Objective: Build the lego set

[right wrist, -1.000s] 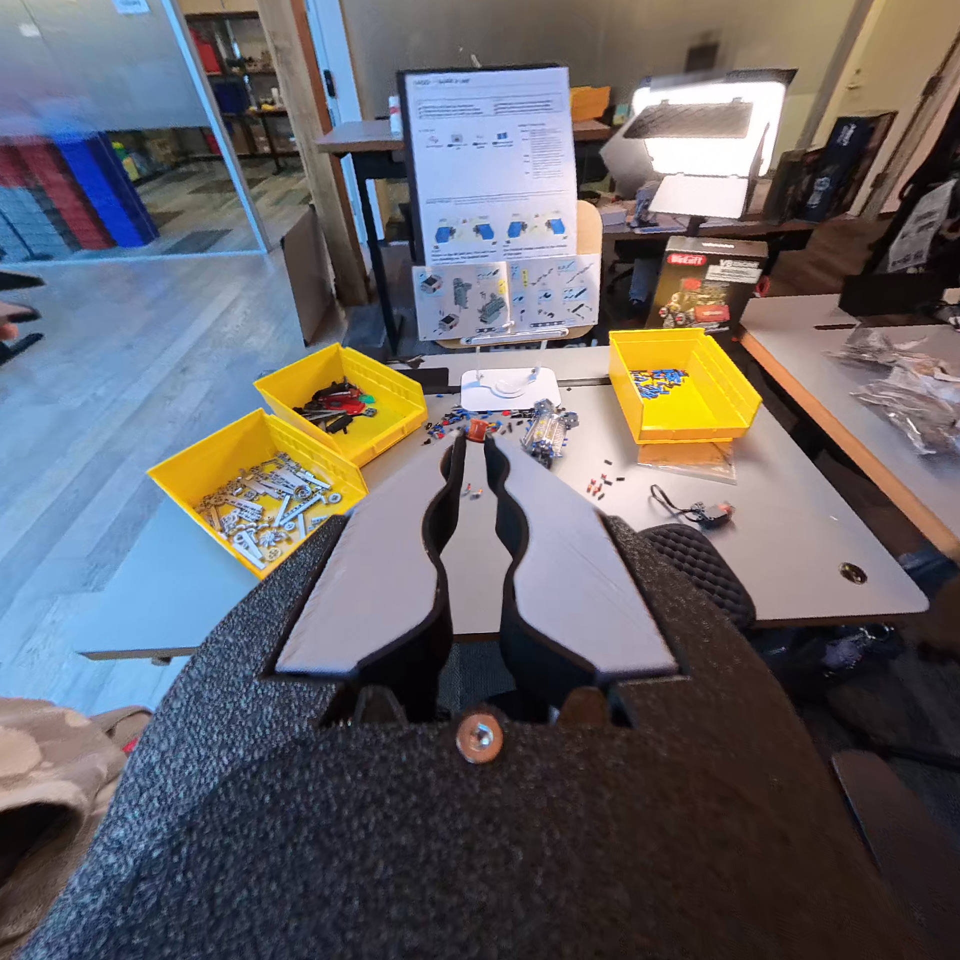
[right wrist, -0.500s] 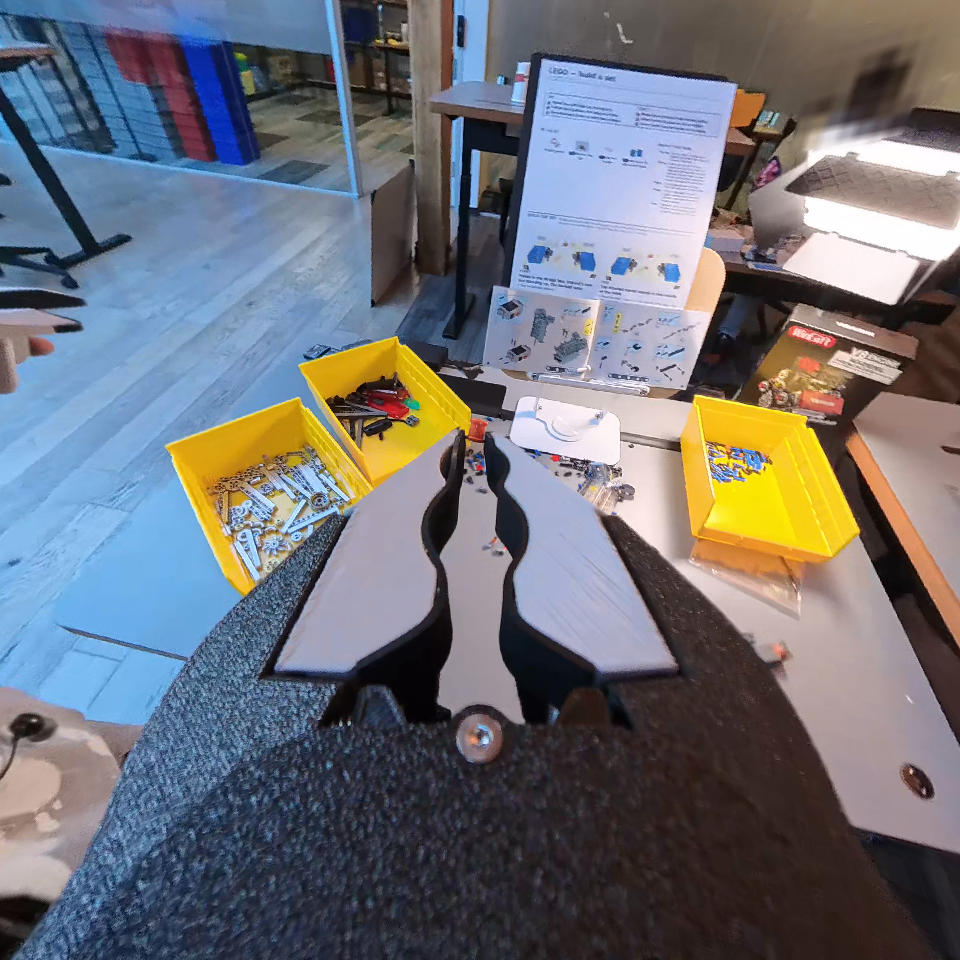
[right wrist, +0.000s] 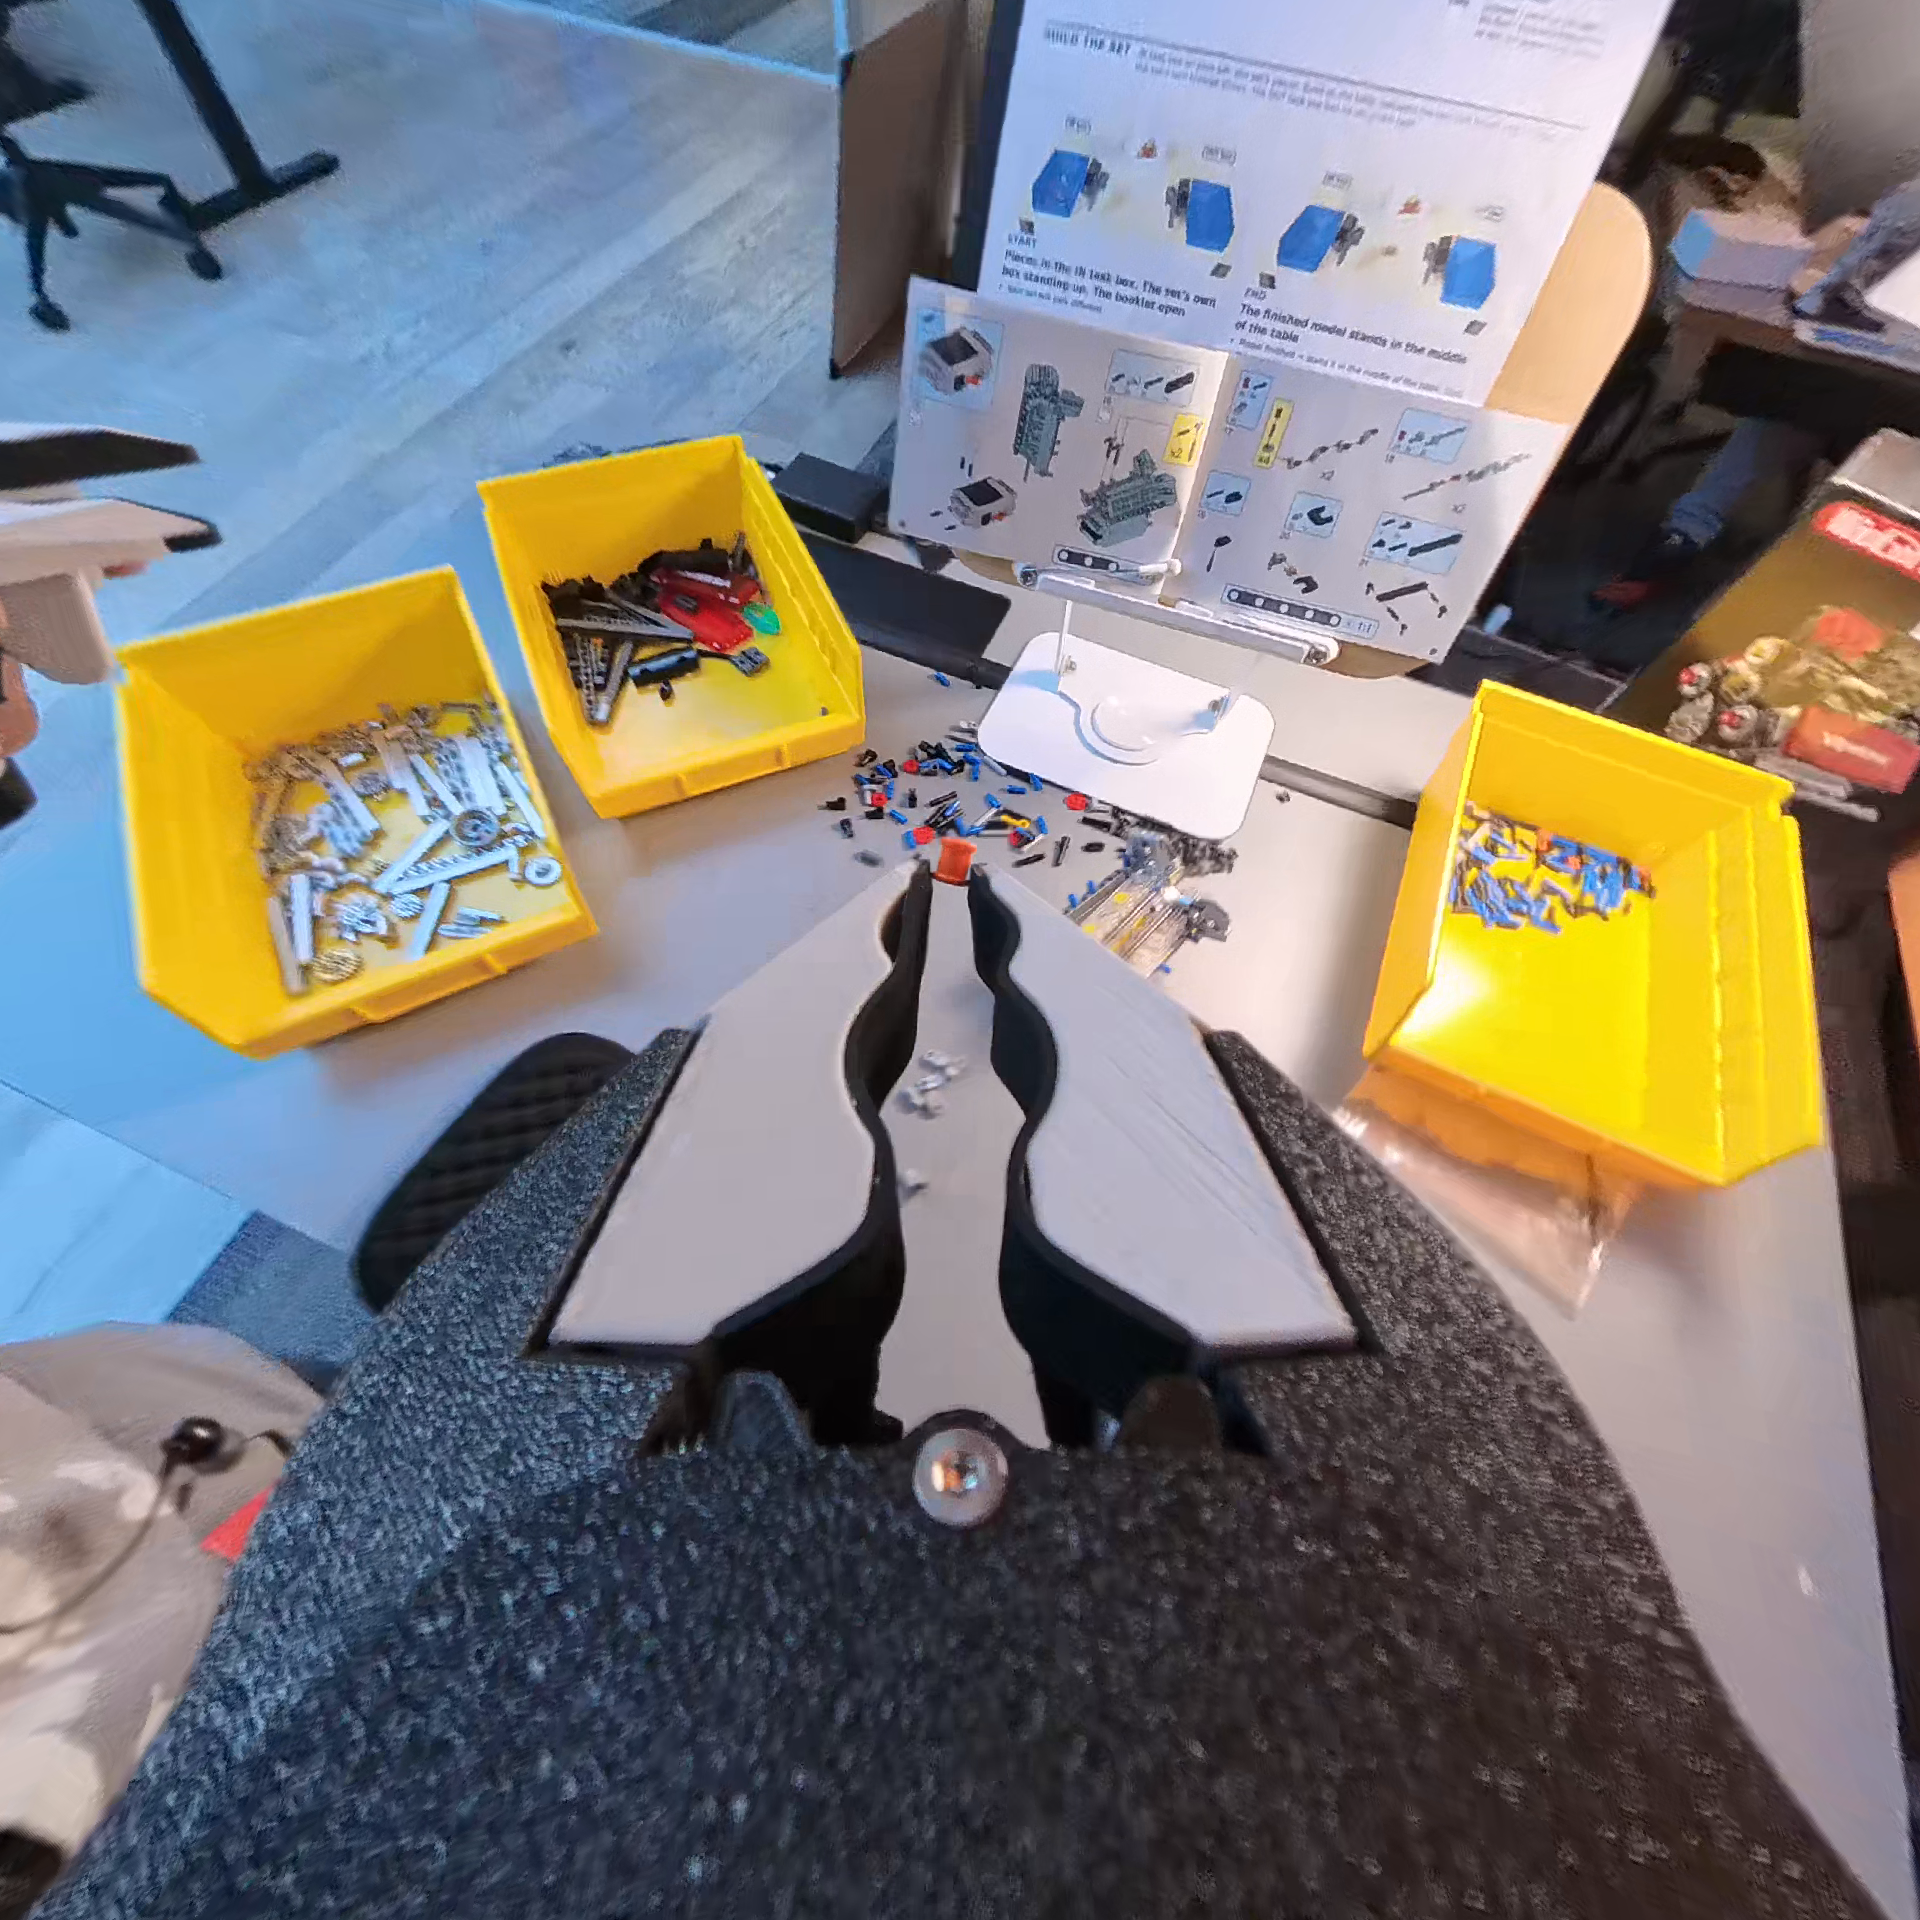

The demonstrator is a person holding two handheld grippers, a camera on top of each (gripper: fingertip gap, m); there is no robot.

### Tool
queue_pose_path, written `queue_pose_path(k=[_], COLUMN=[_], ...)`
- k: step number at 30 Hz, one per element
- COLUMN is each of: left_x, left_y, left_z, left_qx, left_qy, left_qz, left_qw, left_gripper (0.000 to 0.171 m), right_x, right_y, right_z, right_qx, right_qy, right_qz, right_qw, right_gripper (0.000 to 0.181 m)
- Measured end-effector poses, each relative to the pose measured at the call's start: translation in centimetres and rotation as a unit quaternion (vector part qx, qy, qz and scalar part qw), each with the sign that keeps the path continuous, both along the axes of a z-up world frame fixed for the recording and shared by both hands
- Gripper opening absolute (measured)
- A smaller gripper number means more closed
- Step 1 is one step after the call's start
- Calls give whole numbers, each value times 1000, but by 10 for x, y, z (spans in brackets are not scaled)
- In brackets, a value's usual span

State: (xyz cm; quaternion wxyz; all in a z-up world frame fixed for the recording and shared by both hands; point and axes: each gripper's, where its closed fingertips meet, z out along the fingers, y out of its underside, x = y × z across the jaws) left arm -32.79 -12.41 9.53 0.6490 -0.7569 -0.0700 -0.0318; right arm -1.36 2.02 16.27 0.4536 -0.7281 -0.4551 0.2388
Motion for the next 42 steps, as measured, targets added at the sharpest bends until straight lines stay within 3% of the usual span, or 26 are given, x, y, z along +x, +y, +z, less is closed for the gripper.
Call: queue_pose_path(k=[4,8,12,15,17,21,23,25,27,32,36,42], left_x=[14,35,62,80,96,156,195,238,282,362,410,431], left_y=[26,44,37,1,-30,-72,-83,-95,-106,-124,-129,-111], left_z=[-45,-73,-105,-136,-152,-170,-175,-172,-160,-125,-102,-138], left_qx=[20,55,97,110,112,108,97,94,104,113,144,107], left_qy=[36,49,74,117,135,180,172,128,88,148,142,128], left_qz=[84,140,141,131,135,146,167,184,175,157,145,139], left_qw=[996,987,982,978,975,967,966,970,975,970,969,976], left_gripper=[57,56,57,57,57,57,57,59,59,60,58,58], right_x=[-12,-21,-6,22,49,106,132,160,188,248,285,286], right_y=[83,114,114,101,76,45,38,14,3,-37,-63,-75], right_z=[-48,-76,-119,-158,-184,-222,-237,-236,-222,-185,-184,-176], right_qx=[12,12,14,6,23,84,41,-22,19,35,48,43], right_qy=[5,15,-5,13,22,90,136,135,121,215,219,216], right_qz=[77,143,199,201,248,354,323,325,345,364,382,424], right_qw=[997,990,980,979,968,927,936,936,931,906,896,878], right_gripper=[6,6,6,6,6,6,6,6,6,6,6,5])
